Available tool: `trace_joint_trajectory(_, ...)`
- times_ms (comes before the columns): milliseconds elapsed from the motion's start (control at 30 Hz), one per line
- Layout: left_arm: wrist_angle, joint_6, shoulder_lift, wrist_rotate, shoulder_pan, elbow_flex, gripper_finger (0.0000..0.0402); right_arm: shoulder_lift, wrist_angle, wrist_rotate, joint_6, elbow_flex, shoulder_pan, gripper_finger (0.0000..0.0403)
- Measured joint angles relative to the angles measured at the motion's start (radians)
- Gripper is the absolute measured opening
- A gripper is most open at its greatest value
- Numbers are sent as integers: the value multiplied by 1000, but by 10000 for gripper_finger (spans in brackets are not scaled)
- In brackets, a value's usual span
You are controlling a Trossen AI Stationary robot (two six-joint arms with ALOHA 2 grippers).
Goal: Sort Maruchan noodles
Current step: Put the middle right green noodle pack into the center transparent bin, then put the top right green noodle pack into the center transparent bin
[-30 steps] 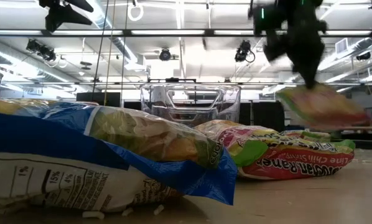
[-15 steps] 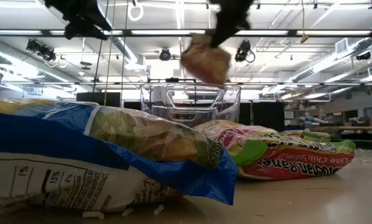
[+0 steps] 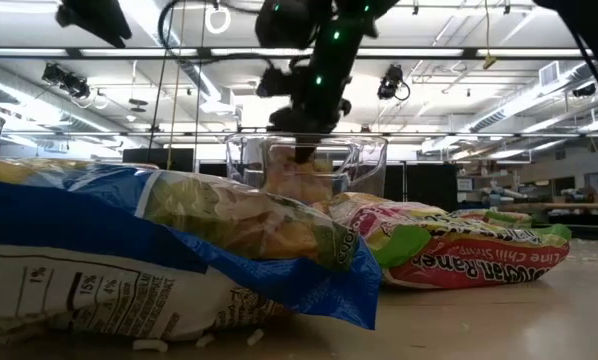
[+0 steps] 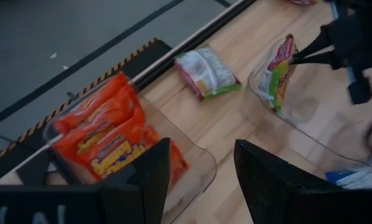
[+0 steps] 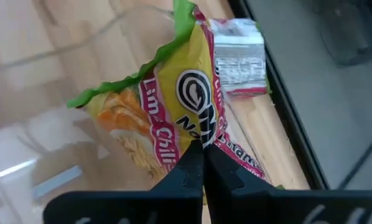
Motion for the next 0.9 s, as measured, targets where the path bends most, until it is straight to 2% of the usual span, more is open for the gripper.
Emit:
trace_joint_trajectory(200,-15,-59,-39,-8,0,7,181,49,15,9,56,0,-5,26)
trace_joint_trajectory(433,-22,-63,-51,-9,0,6,181,35,10,-26,114,1,-33,92)
trace_joint_trajectory(667,-95,-94,-61,44,-1,6,181,-111,-57,-161,180,8,-63,153)
trace_joint_trajectory(800,-130,-165,-77,124,-11,5,181,-231,-169,-127,263,-1,-107,185)
trace_joint_trajectory(900,-116,-205,-102,135,-33,-12,181,-318,-246,-79,326,-57,-180,210)
